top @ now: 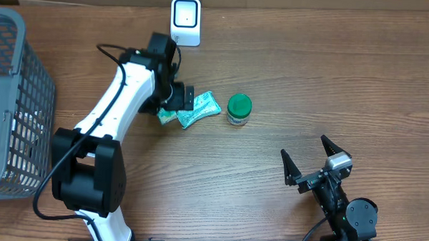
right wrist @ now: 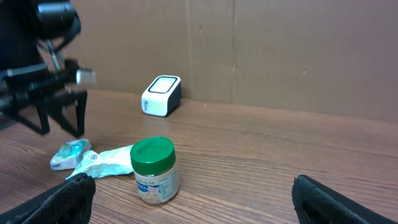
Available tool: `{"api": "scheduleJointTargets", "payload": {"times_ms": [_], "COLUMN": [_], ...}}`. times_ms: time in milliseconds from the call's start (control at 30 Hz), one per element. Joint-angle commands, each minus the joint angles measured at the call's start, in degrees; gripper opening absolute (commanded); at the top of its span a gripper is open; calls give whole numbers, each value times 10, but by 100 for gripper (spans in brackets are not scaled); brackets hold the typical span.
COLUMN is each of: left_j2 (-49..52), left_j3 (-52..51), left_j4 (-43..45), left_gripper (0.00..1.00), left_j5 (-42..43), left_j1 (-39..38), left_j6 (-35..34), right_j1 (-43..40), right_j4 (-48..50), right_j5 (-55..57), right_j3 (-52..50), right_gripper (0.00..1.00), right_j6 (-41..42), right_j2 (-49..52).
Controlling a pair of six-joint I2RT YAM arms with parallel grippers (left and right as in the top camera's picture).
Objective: Scan the item barcode
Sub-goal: 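Place the Kleenex pack on the table left of the green packet, then reach into the basket and grasp the orange snack package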
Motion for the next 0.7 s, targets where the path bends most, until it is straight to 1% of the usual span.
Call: {"api": "scheduleJointTargets", "payload": {"times_ms": [0,133,267,400,533,567,667], "left_j2": [-44,-89,-138,-186,-205,-203,-191], "left_j3": [114,209,254,259,259,258,253], "left_j4": [-42,-104,-140,-157,-170,-172,-172], "left_gripper": [100,99,99,100,92,91,88], "left_j5": [-13,-64,-96,-92,-93,-92,-94], "left_j1": [19,53,123,236,367,414,499], "left_j6": [9,9,9,10,23,33,53], "right_j1": [-4,-4,-4,-4,-4,-4,-4], "right_j4": [2,2,2,2,2,2,2], "right_j5": [6,6,6,6,6,6,6], "right_j3": [-6,-6,-6,-6,-6,-6,-6], "right_gripper": [100,100,100,100,100,100,100], "right_j6": [1,1,1,1,1,1,1], "right_j2": [-2,-2,-2,-2,-2,-2,-2]}}
